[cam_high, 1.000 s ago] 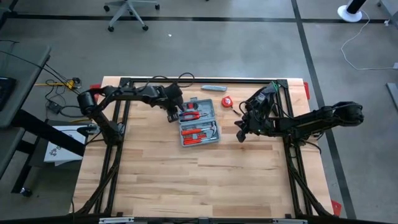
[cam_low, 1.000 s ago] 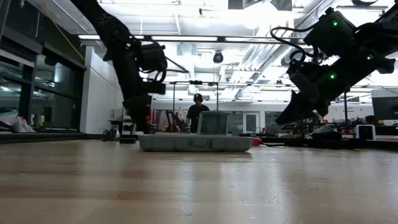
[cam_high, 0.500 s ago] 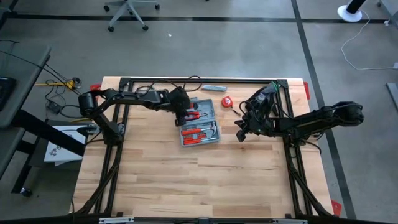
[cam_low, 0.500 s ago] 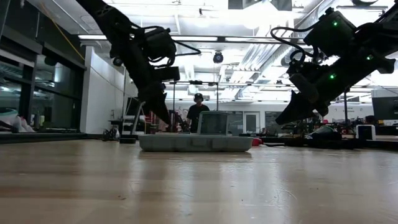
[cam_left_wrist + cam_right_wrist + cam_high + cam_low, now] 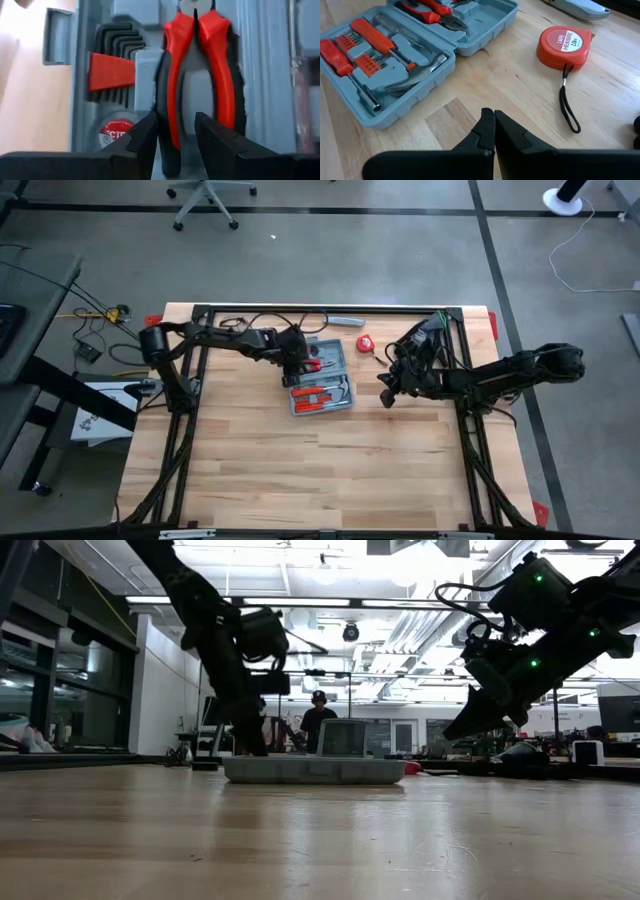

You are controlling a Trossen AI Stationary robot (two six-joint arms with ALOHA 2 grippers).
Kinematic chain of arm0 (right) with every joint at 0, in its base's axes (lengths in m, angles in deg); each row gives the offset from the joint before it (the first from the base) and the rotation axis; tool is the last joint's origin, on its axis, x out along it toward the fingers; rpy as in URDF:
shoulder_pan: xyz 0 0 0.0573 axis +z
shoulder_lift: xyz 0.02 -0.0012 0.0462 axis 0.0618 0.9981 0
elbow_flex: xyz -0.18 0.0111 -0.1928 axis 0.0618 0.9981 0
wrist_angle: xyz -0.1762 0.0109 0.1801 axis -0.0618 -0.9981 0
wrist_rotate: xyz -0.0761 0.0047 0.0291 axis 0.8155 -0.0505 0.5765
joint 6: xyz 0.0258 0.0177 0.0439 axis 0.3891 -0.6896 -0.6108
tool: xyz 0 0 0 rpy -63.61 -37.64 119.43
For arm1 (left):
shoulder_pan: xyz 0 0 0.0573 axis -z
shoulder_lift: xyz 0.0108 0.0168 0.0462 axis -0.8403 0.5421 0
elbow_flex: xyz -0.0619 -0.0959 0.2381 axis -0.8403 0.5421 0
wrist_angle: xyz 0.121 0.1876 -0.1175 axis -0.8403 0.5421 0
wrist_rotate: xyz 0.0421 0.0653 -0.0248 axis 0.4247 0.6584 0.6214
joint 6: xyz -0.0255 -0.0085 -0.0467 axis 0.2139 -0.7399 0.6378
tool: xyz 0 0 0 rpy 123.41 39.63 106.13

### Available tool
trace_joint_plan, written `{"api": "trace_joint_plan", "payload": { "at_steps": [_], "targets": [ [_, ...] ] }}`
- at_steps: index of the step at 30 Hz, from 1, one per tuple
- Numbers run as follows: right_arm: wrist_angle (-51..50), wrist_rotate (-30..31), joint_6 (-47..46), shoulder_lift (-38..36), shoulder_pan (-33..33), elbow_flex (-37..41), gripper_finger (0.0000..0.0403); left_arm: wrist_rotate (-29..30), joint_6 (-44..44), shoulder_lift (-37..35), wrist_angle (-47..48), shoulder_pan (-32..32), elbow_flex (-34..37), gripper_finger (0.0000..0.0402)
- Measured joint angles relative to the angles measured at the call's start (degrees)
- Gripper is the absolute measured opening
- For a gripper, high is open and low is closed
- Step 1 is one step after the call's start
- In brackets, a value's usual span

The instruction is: Prefit tool cases

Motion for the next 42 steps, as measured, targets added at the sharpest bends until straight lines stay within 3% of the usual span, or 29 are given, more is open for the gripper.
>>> {"api": "trace_joint_plan", "payload": {
  "at_steps": [8, 15, 24, 29, 32, 36, 42],
  "targets": [
    [0.0, 0.0, 0.0, 0.0, 0.0, 0.0, 0.0, 1.8, 0.5, 1.4, -0.1, 0.0, -0.3, 0.0119],
    [0.0, 0.0, 0.0, 0.0, 0.0, 0.0, 0.0, 2.0, 0.8, 1.5, 0.5, -0.1, -0.2, 0.0013],
    [-0.3, 0.0, 0.0, 0.0, 0.0, 0.0, 0.0, 6.6, 0.2, 0.2, -0.3, 1.2, 0.1, 0.0],
    [0.2, 0.0, 0.0, 0.0, 0.0, 0.0, 0.0, 2.2, -0.2, -2.4, 0.0, 1.7, 0.3, 0.0001],
    [5.4, -0.4, 2.8, 0.0, -0.2, 0.0, 0.0, 1.1, 0.0, -2.8, -0.6, 2.1, 0.2, 0.0001],
    [14.2, -6.1, 10.1, 0.0, -2.6, -0.8, 0.0, 1.9, 0.2, -2.8, -1.9, 2.6, 0.2, 0.0001],
    [7.1, -13.3, 14.5, 3.9, -9.4, -9.4, 0.0, 1.3, 0.8, -2.8, -4.2, 3.0, 0.4, 0.0001]
  ]
}}
